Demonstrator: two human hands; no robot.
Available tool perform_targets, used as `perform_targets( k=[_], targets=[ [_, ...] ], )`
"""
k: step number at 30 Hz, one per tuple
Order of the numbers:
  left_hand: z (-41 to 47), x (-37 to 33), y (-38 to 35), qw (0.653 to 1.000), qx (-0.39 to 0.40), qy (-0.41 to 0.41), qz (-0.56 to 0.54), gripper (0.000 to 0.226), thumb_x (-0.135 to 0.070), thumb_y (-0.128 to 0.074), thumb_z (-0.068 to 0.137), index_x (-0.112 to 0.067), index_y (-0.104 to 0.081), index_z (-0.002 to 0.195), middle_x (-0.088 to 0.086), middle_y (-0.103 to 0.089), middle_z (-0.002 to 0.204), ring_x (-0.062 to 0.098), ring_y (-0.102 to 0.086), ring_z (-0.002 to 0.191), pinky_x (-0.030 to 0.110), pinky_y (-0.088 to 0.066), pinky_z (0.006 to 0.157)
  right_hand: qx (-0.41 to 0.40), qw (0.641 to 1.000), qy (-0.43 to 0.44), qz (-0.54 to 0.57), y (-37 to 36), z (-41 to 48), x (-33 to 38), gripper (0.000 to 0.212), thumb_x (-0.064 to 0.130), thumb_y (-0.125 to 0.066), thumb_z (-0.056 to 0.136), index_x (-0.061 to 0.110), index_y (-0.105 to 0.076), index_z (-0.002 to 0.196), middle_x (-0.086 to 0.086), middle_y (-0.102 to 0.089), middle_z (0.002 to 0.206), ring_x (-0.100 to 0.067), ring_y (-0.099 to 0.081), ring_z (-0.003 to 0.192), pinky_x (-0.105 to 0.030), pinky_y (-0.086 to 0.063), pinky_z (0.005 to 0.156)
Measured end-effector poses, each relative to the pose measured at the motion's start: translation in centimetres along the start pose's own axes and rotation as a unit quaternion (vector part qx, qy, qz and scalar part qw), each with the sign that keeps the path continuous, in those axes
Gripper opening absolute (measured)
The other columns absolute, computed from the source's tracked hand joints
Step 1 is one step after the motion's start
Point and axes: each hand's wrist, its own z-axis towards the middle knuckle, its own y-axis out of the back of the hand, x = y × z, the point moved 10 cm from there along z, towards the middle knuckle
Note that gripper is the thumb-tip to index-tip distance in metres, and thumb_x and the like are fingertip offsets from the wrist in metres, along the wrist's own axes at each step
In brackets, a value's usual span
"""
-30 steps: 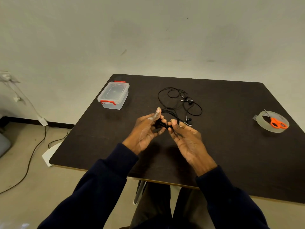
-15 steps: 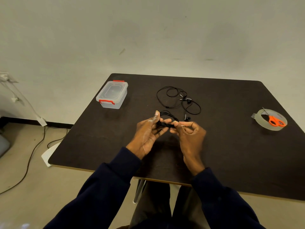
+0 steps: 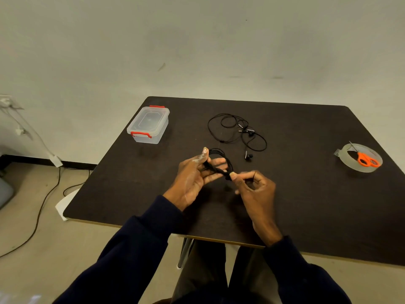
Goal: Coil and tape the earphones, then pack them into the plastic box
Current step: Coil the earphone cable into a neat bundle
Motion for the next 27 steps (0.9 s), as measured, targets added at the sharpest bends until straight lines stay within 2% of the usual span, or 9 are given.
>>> perform_targets(
  k=[4, 6, 8, 10, 13, 17, 19, 22, 27],
  targets=[
    [-0.5, -1.2, -1.0, 0.996, 0.061, -0.011, 0.071, 0.024, -0.03, -0.055, 0.105, -0.013, -0.061, 0.089, 0.022, -0.075, 0.114, 0.033, -0.075, 0.105, 0.04, -0.062, 0.083, 0.082, 0.995, 0.003, -0.048, -0.3, 0.8, 0.9, 0.017, 0.032, -0.074, 0.092, 0.016, -0.074, 0.086, 0.003, -0.072, 0.09, -0.009, -0.066, 0.085, -0.031, -0.054, 0.076],
    [-0.7, -1.9, -1.5, 0.991, 0.079, -0.022, 0.102, 0.028, -0.03, -0.053, 0.106, -0.014, -0.063, 0.085, 0.021, -0.076, 0.112, 0.032, -0.076, 0.101, 0.04, -0.062, 0.081, 0.057, 0.998, -0.004, -0.022, 0.5, 1.7, 1.4, 0.018, 0.027, -0.069, 0.096, 0.013, -0.073, 0.085, 0.003, -0.07, 0.087, -0.007, -0.062, 0.079, -0.027, -0.049, 0.071],
    [-1.0, -2.3, -2.1, 0.988, 0.095, -0.033, 0.119, 0.032, -0.031, -0.052, 0.106, -0.015, -0.064, 0.081, 0.021, -0.076, 0.113, 0.031, -0.076, 0.099, 0.041, -0.062, 0.082, 0.037, 0.999, -0.012, 0.001, 0.9, 2.6, 1.7, 0.012, 0.021, -0.067, 0.097, 0.013, -0.073, 0.09, 0.001, -0.072, 0.092, -0.011, -0.064, 0.085, -0.027, -0.052, 0.072],
    [-1.2, -2.7, -2.6, 0.985, 0.104, -0.043, 0.13, 0.035, -0.032, -0.052, 0.106, -0.018, -0.068, 0.078, 0.02, -0.076, 0.114, 0.03, -0.076, 0.098, 0.042, -0.061, 0.085, 0.051, 0.998, -0.019, 0.024, 0.4, 3.4, 2.0, 0.008, 0.017, -0.067, 0.097, 0.014, -0.073, 0.1, 0.001, -0.074, 0.101, -0.016, -0.069, 0.098, -0.033, -0.058, 0.082],
    [-1.3, -3.3, -2.9, 0.983, 0.109, -0.056, 0.134, 0.041, -0.032, -0.051, 0.106, -0.023, -0.074, 0.073, 0.02, -0.075, 0.115, 0.03, -0.076, 0.1, 0.041, -0.06, 0.085, 0.101, 0.992, -0.041, 0.055, -0.7, 3.5, 1.6, 0.016, 0.016, -0.063, 0.098, 0.018, -0.074, 0.111, -0.003, -0.077, 0.108, -0.024, -0.071, 0.107, -0.043, -0.057, 0.095],
    [-1.0, -3.3, -2.6, 0.983, 0.109, -0.058, 0.138, 0.029, -0.032, -0.052, 0.106, -0.013, -0.06, 0.087, 0.022, -0.074, 0.117, 0.033, -0.075, 0.104, 0.043, -0.06, 0.089, 0.135, 0.987, -0.05, 0.076, -1.4, 3.0, 1.3, 0.02, 0.022, -0.065, 0.097, 0.016, -0.075, 0.114, -0.011, -0.077, 0.108, -0.036, -0.069, 0.108, -0.058, -0.053, 0.1],
    [-0.8, -3.2, -2.4, 0.983, 0.103, -0.055, 0.142, 0.027, -0.033, -0.052, 0.106, -0.011, -0.059, 0.092, 0.022, -0.074, 0.117, 0.033, -0.075, 0.104, 0.046, -0.059, 0.092, 0.115, 0.992, -0.004, 0.05, -1.2, 2.8, 2.5, 0.02, 0.016, -0.07, 0.095, 0.016, -0.073, 0.115, -0.004, -0.076, 0.109, -0.025, -0.071, 0.106, -0.048, -0.057, 0.098],
    [-0.9, -3.2, -2.4, 0.984, 0.099, -0.055, 0.136, 0.03, -0.032, -0.051, 0.107, -0.015, -0.061, 0.085, 0.02, -0.076, 0.114, 0.03, -0.076, 0.1, 0.043, -0.06, 0.089, 0.078, 0.99, 0.11, -0.028, -0.4, 2.5, 5.0, 0.028, 0.012, -0.076, 0.09, 0.017, -0.071, 0.117, 0.004, -0.072, 0.114, -0.012, -0.069, 0.109, -0.035, -0.06, 0.091],
    [-0.8, -3.4, -2.2, 0.986, 0.089, -0.057, 0.13, 0.033, -0.033, -0.051, 0.107, -0.019, -0.064, 0.08, 0.02, -0.075, 0.117, 0.031, -0.076, 0.103, 0.039, -0.06, 0.085, 0.044, 0.967, 0.22, -0.118, 0.2, 1.7, 7.0, 0.018, 0.016, -0.081, 0.085, 0.019, -0.074, 0.102, 0.013, -0.068, 0.102, -0.014, -0.066, 0.097, -0.04, -0.059, 0.078]
  ],
)
